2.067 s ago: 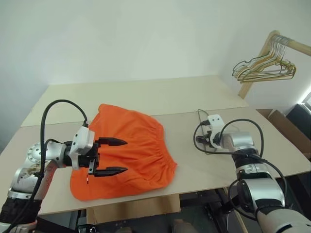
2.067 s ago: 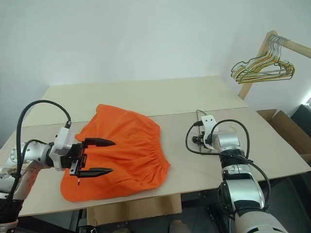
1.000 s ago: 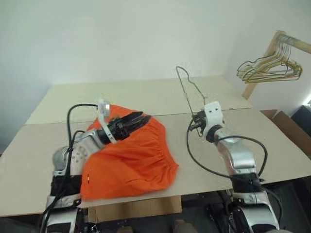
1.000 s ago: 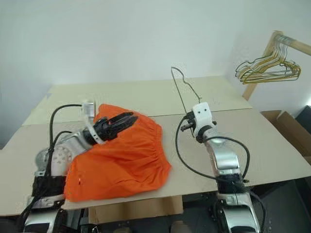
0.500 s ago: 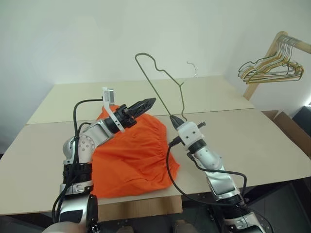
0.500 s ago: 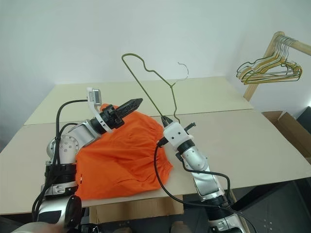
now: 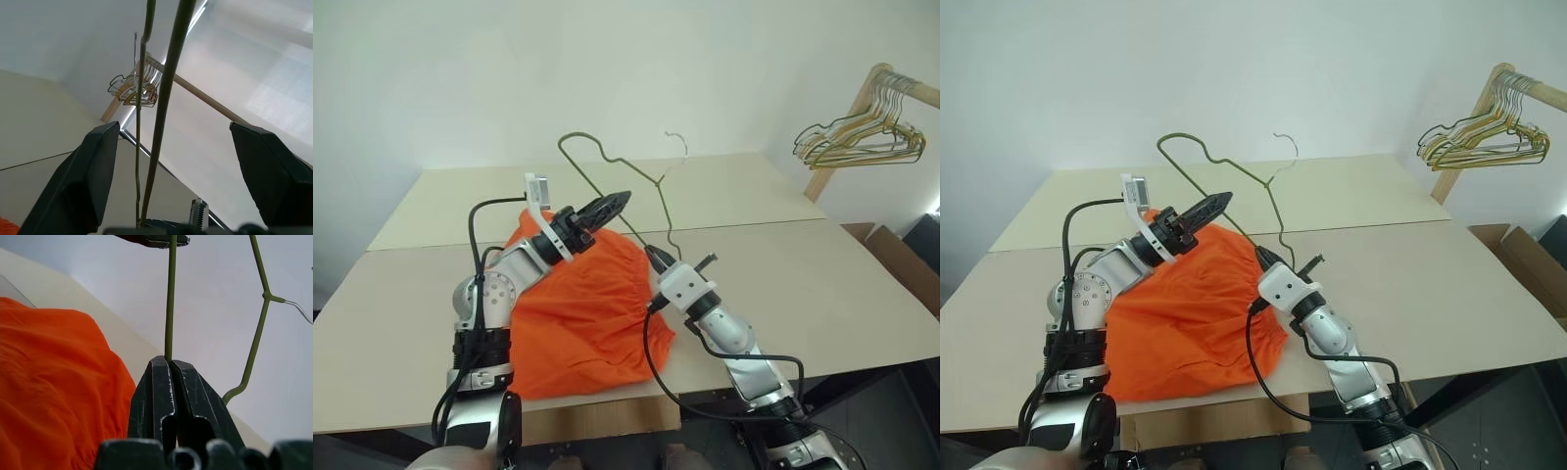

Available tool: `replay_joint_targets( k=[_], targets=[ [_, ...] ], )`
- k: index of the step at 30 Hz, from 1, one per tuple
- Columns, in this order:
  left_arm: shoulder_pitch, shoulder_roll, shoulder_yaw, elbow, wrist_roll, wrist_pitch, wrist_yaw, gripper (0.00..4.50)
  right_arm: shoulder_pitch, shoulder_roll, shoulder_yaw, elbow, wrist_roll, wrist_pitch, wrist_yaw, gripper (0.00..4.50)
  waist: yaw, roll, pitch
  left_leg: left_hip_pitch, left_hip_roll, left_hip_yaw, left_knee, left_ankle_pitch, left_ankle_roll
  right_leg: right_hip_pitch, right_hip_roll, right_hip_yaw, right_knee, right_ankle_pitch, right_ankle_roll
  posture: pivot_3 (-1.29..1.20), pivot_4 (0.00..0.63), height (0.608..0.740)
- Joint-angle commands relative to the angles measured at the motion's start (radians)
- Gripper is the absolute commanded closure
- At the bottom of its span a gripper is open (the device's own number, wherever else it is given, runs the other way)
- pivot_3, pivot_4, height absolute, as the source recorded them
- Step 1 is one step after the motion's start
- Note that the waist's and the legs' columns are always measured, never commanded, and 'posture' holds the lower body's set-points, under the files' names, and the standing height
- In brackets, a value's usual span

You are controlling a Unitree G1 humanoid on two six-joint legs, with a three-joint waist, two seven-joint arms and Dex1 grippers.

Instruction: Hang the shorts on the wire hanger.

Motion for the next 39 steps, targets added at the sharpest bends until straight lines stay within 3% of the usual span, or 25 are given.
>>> replay_joint_targets(
  k=[1,10,14,17,23,25,28,30,33,36,39],
  targets=[
    [-0.023,-0.004,0.016,0.016,0.017,-0.034,0.010,1.69,-0.006,-0.002,-0.011,-0.010,-0.030,-0.040,-0.033,4.50,0.000,0.000,0.000,0.000,0.000,0.000,0.000,0.000,0.000,0.000,0.000,0.000,0.000,0.000,0.000,-0.01,0.000,0.740],
    [-0.044,-0.033,0.013,0.067,0.056,-0.059,0.036,4.47,-0.007,-0.001,-0.002,-0.005,-0.069,-0.036,-0.041,4.50,-0.001,0.000,0.000,0.000,0.000,0.000,0.000,0.000,0.000,0.000,0.000,0.000,0.000,0.000,0.000,-0.02,0.000,0.740],
    [-0.042,-0.028,0.001,0.063,0.079,-0.077,0.023,4.47,-0.019,-0.022,0.006,0.003,-0.119,-0.013,-0.038,4.50,0.000,0.000,0.000,0.000,0.000,0.000,0.000,0.000,0.000,0.000,0.000,0.000,0.000,0.000,0.000,-0.02,0.000,0.740],
    [-0.039,-0.028,-0.008,0.055,0.110,-0.102,0.017,4.50,-0.022,-0.017,0.004,-0.003,-0.119,0.010,-0.031,3.75,-0.001,0.000,0.000,0.000,0.000,0.000,0.000,0.000,0.000,0.000,0.000,0.000,0.000,0.000,0.000,-0.02,0.000,0.740],
    [-0.050,-0.015,-0.002,0.069,0.150,-0.176,-0.016,4.50,-0.019,-0.031,-0.003,-0.009,-0.130,-0.021,-0.041,1.70,0.000,0.000,0.000,0.000,0.000,0.000,0.000,0.000,0.000,0.000,0.000,0.000,0.000,0.000,0.000,-0.03,0.000,0.740],
    [-0.057,0.004,0.002,0.072,0.155,-0.191,-0.042,4.50,-0.002,-0.039,-0.029,-0.056,-0.027,0.012,0.037,0.96,0.000,0.000,0.000,0.000,0.000,0.000,0.000,0.000,0.000,0.000,0.000,0.000,0.000,0.000,0.000,-0.02,0.000,0.740],
    [-0.073,0.054,0.002,0.068,0.167,-0.207,-0.100,4.50,0.006,-0.089,-0.112,-0.199,0.275,0.218,0.257,0.01,0.000,-0.001,0.001,-0.001,0.000,0.000,0.000,0.000,0.000,0.000,0.000,0.000,-0.001,0.000,0.000,-0.02,0.000,0.740],
    [-0.080,0.105,-0.002,0.064,0.162,-0.194,-0.166,4.50,-0.028,-0.165,-0.181,-0.269,0.543,0.458,0.434,0.01,0.000,-0.001,0.001,-0.001,0.000,-0.001,0.000,0.000,0.000,0.001,0.000,0.000,-0.001,0.000,0.000,-0.02,0.000,0.740],
    [-0.072,0.198,-0.006,0.050,0.147,-0.186,-0.307,4.50,-0.098,-0.269,-0.267,-0.272,0.754,0.703,0.547,0.01,-0.004,-0.001,0.002,0.001,0.000,0.000,0.000,0.000,0.000,0.002,0.000,-0.001,-0.002,0.000,0.001,-0.03,0.000,0.740],
    [-0.077,0.282,0.010,0.054,0.094,-0.146,-0.459,4.50,-0.196,-0.402,-0.291,-0.198,0.914,0.937,0.721,0.01,-0.003,-0.001,0.003,0.001,0.001,0.000,0.000,0.000,0.000,0.001,0.001,-0.002,0.000,0.000,0.000,-0.03,0.000,0.740],
    [-0.096,0.327,0.031,0.061,0.019,-0.086,-0.557,4.50,-0.256,-0.474,-0.297,-0.078,1.033,1.049,0.928,0.01,0.000,-0.001,0.003,0.002,0.001,0.000,-0.001,0.000,0.000,0.002,0.001,-0.003,-0.001,-0.002,-0.001,-0.01,0.000,0.740]
  ],
)
